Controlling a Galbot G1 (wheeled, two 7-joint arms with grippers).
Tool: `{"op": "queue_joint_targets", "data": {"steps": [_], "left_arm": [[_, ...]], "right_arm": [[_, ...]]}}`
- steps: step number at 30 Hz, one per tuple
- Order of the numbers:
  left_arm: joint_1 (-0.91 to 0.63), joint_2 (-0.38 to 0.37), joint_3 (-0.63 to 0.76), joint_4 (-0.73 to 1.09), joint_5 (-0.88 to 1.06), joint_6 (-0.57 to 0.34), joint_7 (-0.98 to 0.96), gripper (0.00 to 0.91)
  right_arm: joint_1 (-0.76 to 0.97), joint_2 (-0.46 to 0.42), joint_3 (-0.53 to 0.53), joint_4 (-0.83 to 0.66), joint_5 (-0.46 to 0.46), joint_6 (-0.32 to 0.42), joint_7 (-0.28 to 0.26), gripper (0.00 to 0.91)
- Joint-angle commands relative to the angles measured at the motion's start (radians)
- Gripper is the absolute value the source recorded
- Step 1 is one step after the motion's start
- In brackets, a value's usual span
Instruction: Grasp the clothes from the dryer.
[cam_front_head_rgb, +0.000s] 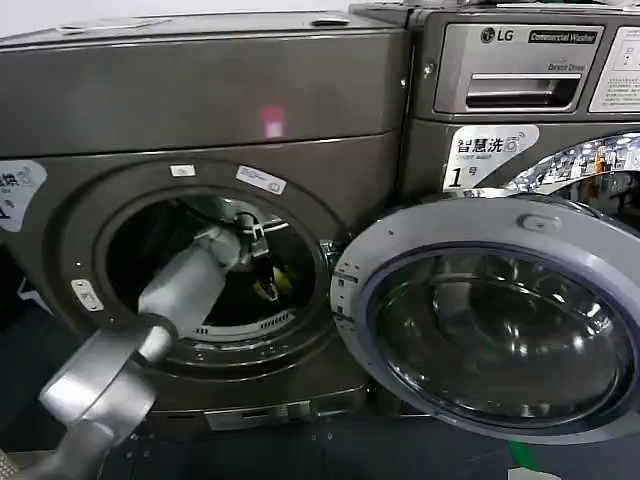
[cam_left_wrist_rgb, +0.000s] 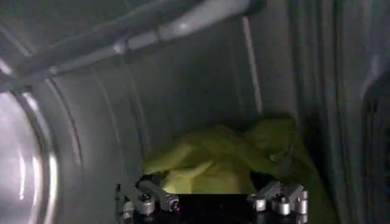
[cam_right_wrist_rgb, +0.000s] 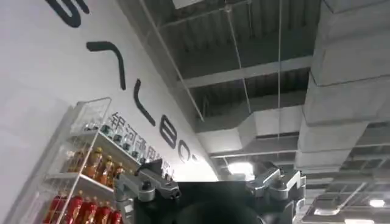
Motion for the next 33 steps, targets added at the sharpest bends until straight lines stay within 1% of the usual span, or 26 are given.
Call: {"op": "queue_joint_targets", "data": {"steps": [1,5,14,15,16,17,18,20,22,33], "left_arm": [[-0.009,-0.032,0.055,0.039,0.129,0.007,0.002,0.907],[-0.007,-0.038,0.056,0.048,0.175,0.011,-0.001,0.907],[-0.004,-0.054,0.069,0.066,0.205,0.017,-0.017,0.907],[-0.004,-0.055,0.069,0.069,0.206,0.017,-0.017,0.876],[-0.004,-0.057,0.071,0.071,0.214,0.016,-0.013,0.762],[-0.005,-0.058,0.074,0.073,0.219,0.016,-0.012,0.523],[-0.006,-0.059,0.075,0.074,0.221,0.017,-0.009,0.125],[-0.008,-0.059,0.078,0.074,0.223,0.016,-0.005,0.091],[-0.010,-0.060,0.080,0.080,0.227,0.014,-0.004,0.000],[-0.010,-0.070,0.080,0.101,0.232,-0.005,-0.007,0.000]], "right_arm": [[-0.004,0.003,0.004,0.005,0.002,0.000,0.000,0.907],[-0.006,0.010,0.007,0.012,0.004,0.000,-0.001,0.907],[-0.006,0.019,0.010,0.018,0.006,0.000,-0.001,0.907],[-0.005,0.020,0.011,0.018,0.006,0.000,-0.001,0.907],[-0.005,0.020,0.011,0.018,0.006,0.000,0.000,0.907],[-0.004,0.020,0.011,0.018,0.006,0.001,0.000,0.907],[-0.003,0.021,0.011,0.019,0.006,0.001,-0.001,0.907],[-0.001,0.021,0.010,0.018,0.006,0.001,0.000,0.907],[0.002,0.020,0.008,0.017,0.006,0.001,0.000,0.907],[0.008,0.019,0.003,0.008,0.004,0.003,-0.001,0.907]]}}
